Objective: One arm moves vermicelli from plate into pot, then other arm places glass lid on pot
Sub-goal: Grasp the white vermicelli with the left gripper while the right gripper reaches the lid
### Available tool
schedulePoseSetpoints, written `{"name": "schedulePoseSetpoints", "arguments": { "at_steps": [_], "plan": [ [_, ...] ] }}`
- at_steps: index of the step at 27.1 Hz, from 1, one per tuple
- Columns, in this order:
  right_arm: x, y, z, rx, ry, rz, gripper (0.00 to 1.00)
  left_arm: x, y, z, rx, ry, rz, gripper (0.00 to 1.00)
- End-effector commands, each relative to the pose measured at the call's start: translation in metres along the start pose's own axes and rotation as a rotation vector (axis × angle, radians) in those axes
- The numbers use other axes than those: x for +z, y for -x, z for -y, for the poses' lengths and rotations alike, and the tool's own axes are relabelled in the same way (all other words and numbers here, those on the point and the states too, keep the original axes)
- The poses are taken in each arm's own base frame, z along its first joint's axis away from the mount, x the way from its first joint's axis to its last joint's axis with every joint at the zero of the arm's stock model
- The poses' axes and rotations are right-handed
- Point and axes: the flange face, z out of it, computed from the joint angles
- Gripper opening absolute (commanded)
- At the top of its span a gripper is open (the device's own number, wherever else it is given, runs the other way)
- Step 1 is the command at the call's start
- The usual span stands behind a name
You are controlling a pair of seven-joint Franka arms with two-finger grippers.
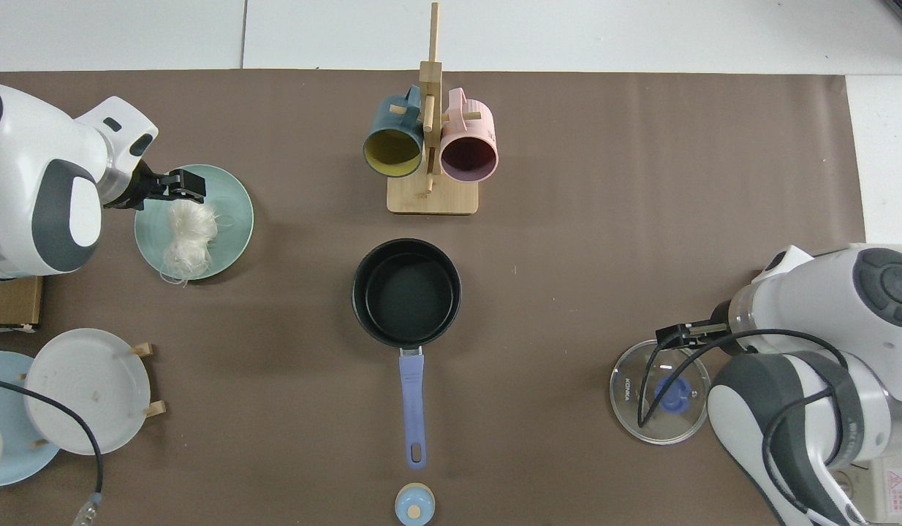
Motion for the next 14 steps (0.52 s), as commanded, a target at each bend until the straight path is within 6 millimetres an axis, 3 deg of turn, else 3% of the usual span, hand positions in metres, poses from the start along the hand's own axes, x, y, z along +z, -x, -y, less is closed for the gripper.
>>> {"name": "schedulePoseSetpoints", "arguments": {
  "at_steps": [1,6,14],
  "plan": [
    [0.023,0.019,-0.003,0.008,-0.003,-0.012,1.00,0.034,0.018,-0.009,0.006,0.010,0.020,1.00],
    [0.048,0.029,-0.003,0.008,-0.003,-0.007,1.00,0.048,0.026,-0.006,0.033,0.008,0.038,1.00],
    [0.065,0.039,-0.004,0.011,-0.004,0.016,1.00,0.072,0.034,-0.004,0.036,0.008,0.017,1.00]
  ]
}}
